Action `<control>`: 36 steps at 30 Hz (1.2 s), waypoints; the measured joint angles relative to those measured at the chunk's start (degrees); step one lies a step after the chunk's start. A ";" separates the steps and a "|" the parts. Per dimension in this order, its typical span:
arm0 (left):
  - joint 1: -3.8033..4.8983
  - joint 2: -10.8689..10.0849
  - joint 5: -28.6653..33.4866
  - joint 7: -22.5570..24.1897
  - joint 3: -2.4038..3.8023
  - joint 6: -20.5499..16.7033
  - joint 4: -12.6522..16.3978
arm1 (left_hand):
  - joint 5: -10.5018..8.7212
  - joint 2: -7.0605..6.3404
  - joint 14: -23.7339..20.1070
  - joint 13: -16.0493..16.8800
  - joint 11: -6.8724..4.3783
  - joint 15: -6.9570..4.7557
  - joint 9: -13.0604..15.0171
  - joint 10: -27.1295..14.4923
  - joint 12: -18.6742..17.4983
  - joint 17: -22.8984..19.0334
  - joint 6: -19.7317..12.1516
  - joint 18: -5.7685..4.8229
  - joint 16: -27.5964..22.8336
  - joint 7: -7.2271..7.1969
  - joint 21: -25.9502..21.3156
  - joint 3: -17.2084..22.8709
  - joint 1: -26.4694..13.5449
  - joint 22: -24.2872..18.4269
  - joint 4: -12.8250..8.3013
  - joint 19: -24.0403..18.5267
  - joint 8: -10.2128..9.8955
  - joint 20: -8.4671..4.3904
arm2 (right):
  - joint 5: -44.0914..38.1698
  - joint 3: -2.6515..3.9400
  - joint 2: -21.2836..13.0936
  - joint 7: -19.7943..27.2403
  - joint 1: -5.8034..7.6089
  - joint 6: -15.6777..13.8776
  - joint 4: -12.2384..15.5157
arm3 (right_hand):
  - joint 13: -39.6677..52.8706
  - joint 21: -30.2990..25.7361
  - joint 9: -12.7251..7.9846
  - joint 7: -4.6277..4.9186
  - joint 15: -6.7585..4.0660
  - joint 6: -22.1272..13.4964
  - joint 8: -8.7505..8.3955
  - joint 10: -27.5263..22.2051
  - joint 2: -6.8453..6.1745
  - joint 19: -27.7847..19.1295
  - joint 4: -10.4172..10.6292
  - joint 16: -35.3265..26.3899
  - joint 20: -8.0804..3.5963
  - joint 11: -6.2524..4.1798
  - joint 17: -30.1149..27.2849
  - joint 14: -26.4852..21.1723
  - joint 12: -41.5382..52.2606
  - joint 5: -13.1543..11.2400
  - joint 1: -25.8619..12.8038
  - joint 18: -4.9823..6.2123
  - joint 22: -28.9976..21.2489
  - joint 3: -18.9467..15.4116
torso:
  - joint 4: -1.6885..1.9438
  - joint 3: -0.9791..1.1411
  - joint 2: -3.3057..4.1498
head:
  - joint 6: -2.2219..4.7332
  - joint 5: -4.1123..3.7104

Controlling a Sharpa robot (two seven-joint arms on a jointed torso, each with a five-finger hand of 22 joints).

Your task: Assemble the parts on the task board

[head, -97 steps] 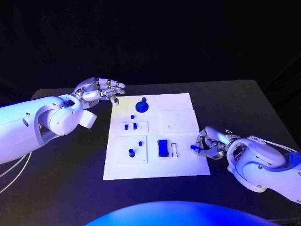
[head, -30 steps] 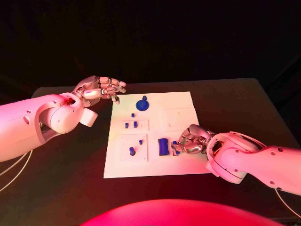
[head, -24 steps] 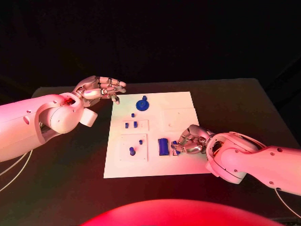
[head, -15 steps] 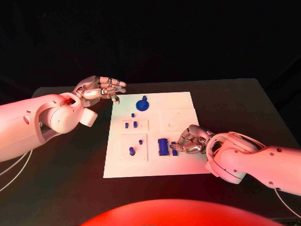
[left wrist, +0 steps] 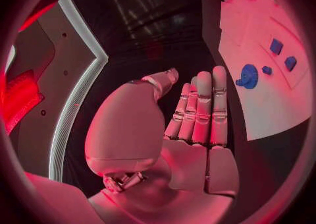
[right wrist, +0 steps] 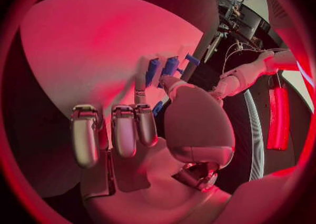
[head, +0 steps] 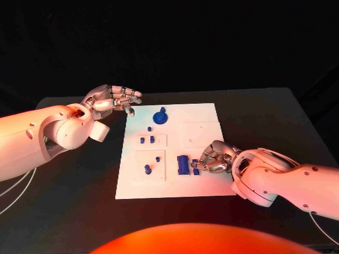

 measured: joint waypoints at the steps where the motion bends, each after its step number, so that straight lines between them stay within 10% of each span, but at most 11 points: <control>1: 0.00 -0.01 0.00 0.00 0.00 0.00 0.00 | 0.00 0.00 0.00 0.00 0.00 0.00 0.00 0.00 0.00 0.00 0.00 0.00 0.00 0.00 0.00 0.00 0.00 0.00 0.00 0.00 0.00 0.00 | -0.02 0.00 -0.14 0.09 -0.01 0.03 0.02 | 0.00 0.00 0.03 0.00 0.00 0.00 0.00 0.00 -0.02 0.00 -0.18 0.00 0.00 0.00 0.00 0.00 0.00 0.00 0.02 0.00 0.00 -0.18 | 0.00 0.00 0.00 | 0.00 0.01; 11: 0.00 -0.11 0.00 -0.03 0.00 0.00 0.00 | 0.00 0.00 0.00 0.00 0.00 0.00 0.00 0.00 0.00 0.00 0.00 0.00 0.00 0.00 0.00 0.00 0.00 0.01 0.00 0.00 0.00 0.00 | -0.48 0.02 -1.74 1.49 -0.03 1.56 -0.17 | -0.01 -0.67 -0.11 0.26 0.00 -0.27 0.00 0.00 -0.80 0.00 -0.33 0.00 0.00 0.00 -0.01 0.00 -0.30 -9.88 8.14 0.00 -0.01 -3.89 | -0.03 0.04 0.00 | -0.04 0.19; 36: 0.00 -0.04 0.00 -0.07 0.00 0.00 -0.14 | 0.00 0.00 0.00 0.01 0.00 0.00 0.01 0.00 0.00 -0.01 0.00 0.00 0.00 0.00 0.00 0.00 0.00 0.01 -0.01 0.00 0.00 0.00 | -2.78 0.08 -2.43 3.40 -0.91 3.22 0.37 | -0.02 -0.67 -0.77 0.16 0.00 -0.17 -0.62 0.00 1.76 0.00 0.25 0.00 0.00 0.00 0.04 0.00 -0.55 -9.82 9.56 0.00 -0.02 -12.88 | -0.01 0.01 -0.03 | -0.11 0.16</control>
